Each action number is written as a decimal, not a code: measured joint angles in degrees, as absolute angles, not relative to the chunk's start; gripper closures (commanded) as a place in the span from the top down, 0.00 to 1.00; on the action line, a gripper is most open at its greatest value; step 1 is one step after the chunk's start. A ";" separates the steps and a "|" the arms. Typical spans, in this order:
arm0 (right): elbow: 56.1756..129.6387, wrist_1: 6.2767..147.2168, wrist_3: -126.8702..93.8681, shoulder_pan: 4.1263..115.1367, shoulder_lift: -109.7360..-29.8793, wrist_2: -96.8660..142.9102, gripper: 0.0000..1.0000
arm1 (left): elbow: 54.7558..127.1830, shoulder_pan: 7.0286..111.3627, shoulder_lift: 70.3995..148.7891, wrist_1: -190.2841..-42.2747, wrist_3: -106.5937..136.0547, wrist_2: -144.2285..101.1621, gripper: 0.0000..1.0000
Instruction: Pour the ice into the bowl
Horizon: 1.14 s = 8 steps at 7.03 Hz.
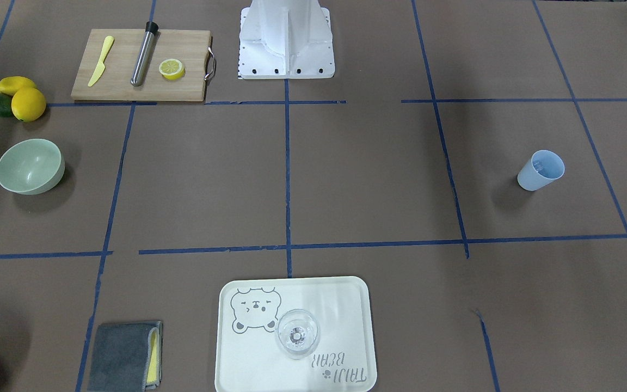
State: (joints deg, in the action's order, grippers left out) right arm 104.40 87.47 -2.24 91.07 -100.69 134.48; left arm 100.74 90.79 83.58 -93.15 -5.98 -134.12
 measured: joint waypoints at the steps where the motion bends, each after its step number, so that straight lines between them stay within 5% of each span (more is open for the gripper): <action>1: 104.60 85.90 -3.28 91.08 -99.14 135.04 1.00 | 100.98 90.79 83.61 -93.18 -5.98 -134.12 1.00; 8: 106.41 63.21 -16.84 76.77 -103.65 135.97 0.99 | 101.38 90.79 83.59 -94.65 -5.92 -134.18 1.00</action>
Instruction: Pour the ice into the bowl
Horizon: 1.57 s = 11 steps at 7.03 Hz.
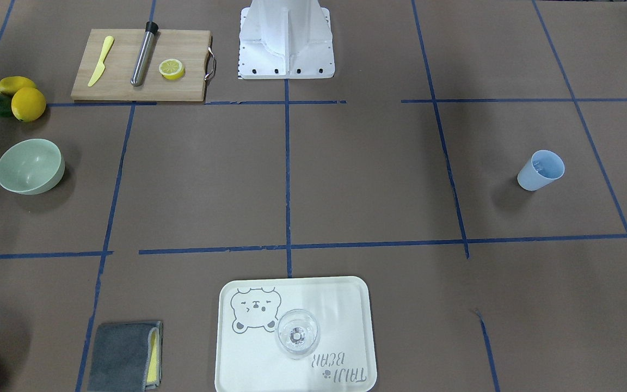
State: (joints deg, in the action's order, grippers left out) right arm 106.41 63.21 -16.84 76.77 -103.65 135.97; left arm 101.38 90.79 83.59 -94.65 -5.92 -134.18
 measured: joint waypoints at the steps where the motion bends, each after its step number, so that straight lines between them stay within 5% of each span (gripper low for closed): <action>1: 106.12 60.06 -21.93 72.96 -104.57 133.22 0.99 | 101.30 90.80 83.56 -94.66 -5.88 -134.20 1.00; 3: 102.68 51.70 -29.65 66.30 -105.16 129.06 0.98 | 101.19 90.79 83.51 -94.66 -5.81 -134.21 1.00; 5: 98.27 43.78 -36.67 59.93 -104.57 124.08 0.86 | 101.16 90.79 83.46 -94.66 -5.84 -134.21 1.00; 7: 96.81 41.76 -39.41 56.38 -104.28 122.14 0.08 | 101.16 90.79 83.44 -94.66 -5.81 -134.21 1.00; 8: 96.53 41.65 -39.63 55.76 -104.26 122.10 0.00 | 101.16 90.79 83.42 -94.66 -5.80 -134.21 1.00; 11: 96.03 41.91 -39.54 55.41 -104.34 122.37 0.00 | 101.17 90.79 83.41 -94.66 -5.80 -134.21 1.00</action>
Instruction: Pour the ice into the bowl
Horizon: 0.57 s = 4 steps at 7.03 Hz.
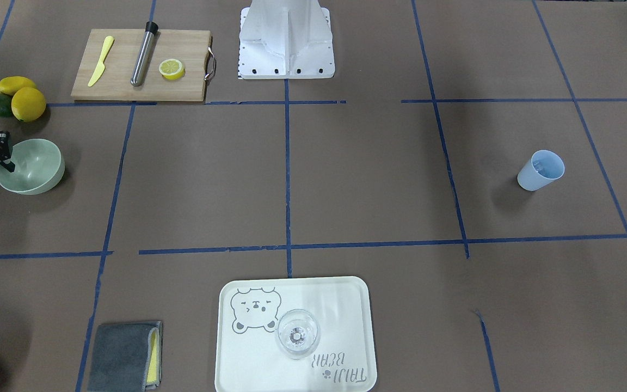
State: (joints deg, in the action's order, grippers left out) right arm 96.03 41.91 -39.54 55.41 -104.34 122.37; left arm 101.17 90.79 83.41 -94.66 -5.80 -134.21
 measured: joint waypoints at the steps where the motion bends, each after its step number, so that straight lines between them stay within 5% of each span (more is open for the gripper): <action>1: 96.05 41.85 -39.76 55.40 -104.35 122.59 0.00 | 101.21 90.79 83.41 -94.66 -5.80 -134.21 1.00; 4: 99.11 42.10 -41.86 55.31 -100.87 123.36 0.00 | 101.19 90.79 83.32 -94.66 -5.80 -134.21 1.00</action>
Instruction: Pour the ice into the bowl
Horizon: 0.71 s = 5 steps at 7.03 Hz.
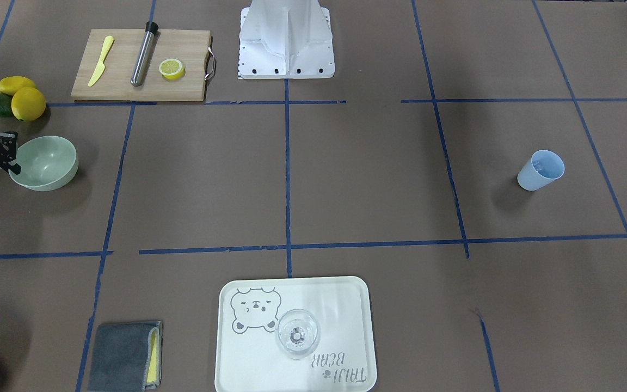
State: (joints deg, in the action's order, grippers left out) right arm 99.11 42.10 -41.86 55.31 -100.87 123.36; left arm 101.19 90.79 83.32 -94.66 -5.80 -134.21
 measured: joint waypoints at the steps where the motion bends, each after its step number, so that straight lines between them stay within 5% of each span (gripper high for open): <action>1: 100.10 42.32 -47.09 54.67 -96.74 124.51 0.00 | 101.21 90.79 83.28 -94.66 -5.80 -134.21 1.00; 5: 100.69 58.54 -65.56 43.78 -70.20 119.75 0.00 | 101.35 90.79 83.39 -94.66 -5.70 -134.21 1.00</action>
State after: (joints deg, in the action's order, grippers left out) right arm 100.69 58.54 -65.56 43.78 -70.20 119.75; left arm 101.35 90.79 83.39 -94.66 -5.70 -134.21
